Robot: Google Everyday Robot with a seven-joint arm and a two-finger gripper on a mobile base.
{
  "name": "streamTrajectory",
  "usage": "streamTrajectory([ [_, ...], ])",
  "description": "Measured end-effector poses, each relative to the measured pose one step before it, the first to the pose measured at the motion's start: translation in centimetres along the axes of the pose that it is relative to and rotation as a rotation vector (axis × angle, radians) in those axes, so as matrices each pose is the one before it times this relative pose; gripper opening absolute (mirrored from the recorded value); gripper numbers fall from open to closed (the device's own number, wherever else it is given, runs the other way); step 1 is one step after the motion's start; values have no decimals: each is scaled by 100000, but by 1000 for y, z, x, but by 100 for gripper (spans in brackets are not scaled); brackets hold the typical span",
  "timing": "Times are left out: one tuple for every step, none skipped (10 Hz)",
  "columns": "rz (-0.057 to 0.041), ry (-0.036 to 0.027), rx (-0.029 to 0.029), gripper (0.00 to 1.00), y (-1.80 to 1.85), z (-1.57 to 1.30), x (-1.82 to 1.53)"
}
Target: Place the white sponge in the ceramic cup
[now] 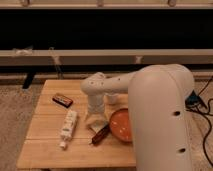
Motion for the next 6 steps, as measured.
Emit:
streamTrajectory([
  [1277, -168, 34, 80, -688, 131, 219],
  [598, -503, 94, 80, -426, 89, 101],
  [246, -537, 375, 80, -366, 46, 66],
  [137, -1138, 233, 80, -239, 61, -111],
  [-518, -1127, 806, 80, -82, 145, -163],
  [-585, -1029, 289, 80, 29, 118, -218],
])
